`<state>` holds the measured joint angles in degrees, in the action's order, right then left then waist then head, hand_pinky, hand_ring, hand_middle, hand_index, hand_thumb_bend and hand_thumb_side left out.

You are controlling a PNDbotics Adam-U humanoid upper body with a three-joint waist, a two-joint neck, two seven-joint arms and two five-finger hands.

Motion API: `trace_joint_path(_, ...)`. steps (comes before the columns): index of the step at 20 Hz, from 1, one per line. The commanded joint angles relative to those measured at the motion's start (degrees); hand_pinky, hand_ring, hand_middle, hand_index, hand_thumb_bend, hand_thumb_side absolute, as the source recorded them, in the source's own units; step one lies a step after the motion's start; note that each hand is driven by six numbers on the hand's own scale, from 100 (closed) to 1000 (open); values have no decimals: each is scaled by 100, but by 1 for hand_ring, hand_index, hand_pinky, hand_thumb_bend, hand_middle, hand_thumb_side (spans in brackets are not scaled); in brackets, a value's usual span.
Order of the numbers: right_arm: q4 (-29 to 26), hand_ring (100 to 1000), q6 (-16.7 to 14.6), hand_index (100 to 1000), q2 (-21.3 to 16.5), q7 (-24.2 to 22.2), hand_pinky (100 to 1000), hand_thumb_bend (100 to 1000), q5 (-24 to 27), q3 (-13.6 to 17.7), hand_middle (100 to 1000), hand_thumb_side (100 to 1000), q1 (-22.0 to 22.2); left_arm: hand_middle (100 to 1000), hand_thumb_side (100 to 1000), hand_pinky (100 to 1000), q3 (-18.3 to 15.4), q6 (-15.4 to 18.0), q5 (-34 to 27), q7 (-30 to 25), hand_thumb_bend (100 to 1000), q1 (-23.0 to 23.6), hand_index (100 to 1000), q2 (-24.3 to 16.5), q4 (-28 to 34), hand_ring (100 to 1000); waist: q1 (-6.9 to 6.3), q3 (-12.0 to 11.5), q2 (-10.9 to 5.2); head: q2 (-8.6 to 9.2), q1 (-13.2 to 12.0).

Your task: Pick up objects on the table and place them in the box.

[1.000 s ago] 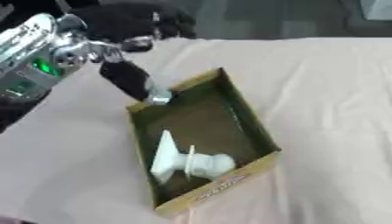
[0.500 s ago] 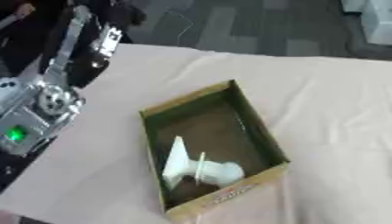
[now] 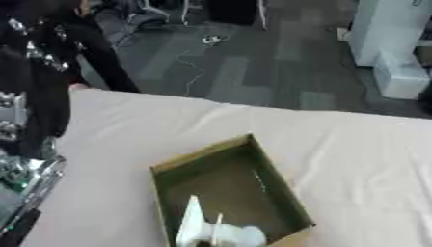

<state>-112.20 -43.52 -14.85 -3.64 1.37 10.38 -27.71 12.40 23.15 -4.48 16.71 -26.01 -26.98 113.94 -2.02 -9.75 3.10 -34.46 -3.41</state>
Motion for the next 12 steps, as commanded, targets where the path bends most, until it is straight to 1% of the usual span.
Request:
trace_joint_path(1, 15, 360, -155, 457, -165, -102, 434, 100, 83, 37, 366, 1000, -40, 774, 775, 643, -206, 173, -278, -369, 248, -153, 852, -24, 65, 634, -5, -29, -73, 73, -42)
trace_joint_path(5, 45, 360, -276, 456, -179, -220, 434, 100, 147, 50, 366, 1000, -50, 776, 773, 654, -386, 257, -451, -684, 247, -187, 852, -43, 65, 642, -15, -20, -72, 16, -104)
trace_joint_path(6, 44, 359, -287, 456, -172, -233, 434, 100, 152, 66, 366, 1000, -51, 776, 769, 657, -424, 244, -467, -716, 251, -201, 851, -45, 65, 644, -10, 1, -83, -38, -111)
trace_joint_path(9, -8, 358, -273, 455, -119, -203, 433, 100, 157, 111, 365, 1000, -65, 774, 753, 659, -539, 210, -616, -782, 263, -347, 848, -47, 65, 645, 10, 54, -99, -159, -115)
trace_joint_path(12, -78, 357, -252, 454, -87, -155, 432, 100, 145, 115, 365, 1000, -62, 771, 759, 658, -640, 193, -761, -881, 249, -379, 849, -79, 65, 641, 18, 51, -102, -213, -137)
